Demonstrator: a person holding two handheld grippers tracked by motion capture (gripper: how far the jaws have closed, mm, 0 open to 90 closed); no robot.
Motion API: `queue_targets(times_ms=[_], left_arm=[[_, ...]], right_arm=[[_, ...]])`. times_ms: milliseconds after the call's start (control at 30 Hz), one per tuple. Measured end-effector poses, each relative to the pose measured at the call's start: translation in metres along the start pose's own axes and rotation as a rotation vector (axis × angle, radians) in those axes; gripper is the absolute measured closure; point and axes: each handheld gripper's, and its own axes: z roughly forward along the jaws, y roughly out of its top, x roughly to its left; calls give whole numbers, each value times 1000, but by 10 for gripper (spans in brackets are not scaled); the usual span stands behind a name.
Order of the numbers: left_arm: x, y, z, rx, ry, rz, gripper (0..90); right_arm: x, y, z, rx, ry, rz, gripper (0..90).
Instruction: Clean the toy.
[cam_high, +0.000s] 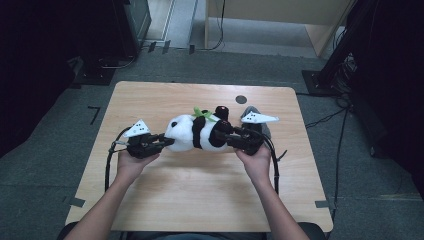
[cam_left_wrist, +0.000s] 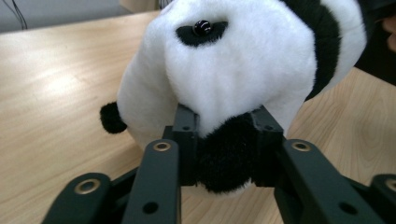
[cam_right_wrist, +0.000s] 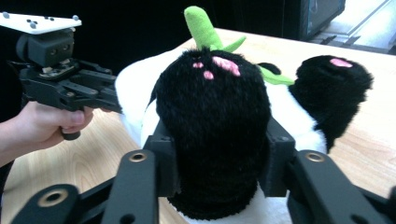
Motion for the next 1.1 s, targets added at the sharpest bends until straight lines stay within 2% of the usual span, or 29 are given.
queue_targets(times_ms=[100,233,300,467,567,600,733,833,900,1000,1100], left_arm=[[0,1,-2,0,-19,-15,733],[0,2,-3,7,-41,-27,741],[1,2,-4,5,-53,-31,746],[2,4,-7,6,-70,-47,757],[5,5,-10,15,-75,-62,761],[6,5,-11,20,-82,-68,764],[9,7,-17,3,-86,-83,765],[10,10,-23,-19,-95,-87,765],[11,11,-24,-23,-113,-96,766],[10,12,-24,-11,-131,-98,766],[10,13,-23,-10,-144,-106,765]], right_arm=[[-3,-1,-1,-18,14,-5,556],[-5,-2,0,-12,13,-2,557],[-6,-2,-2,-24,22,-3,518],[-4,-3,-4,-54,31,-97,411],[-6,-9,-6,-92,43,-147,350],[-8,-11,-7,-102,48,-153,333],[-18,-16,-13,-73,100,-134,299],[-22,-22,-17,-86,124,-169,266],[-22,-24,-14,-71,142,-165,262],[-15,-26,-8,-61,97,-237,233],[-9,-28,-3,-25,99,-298,208]])
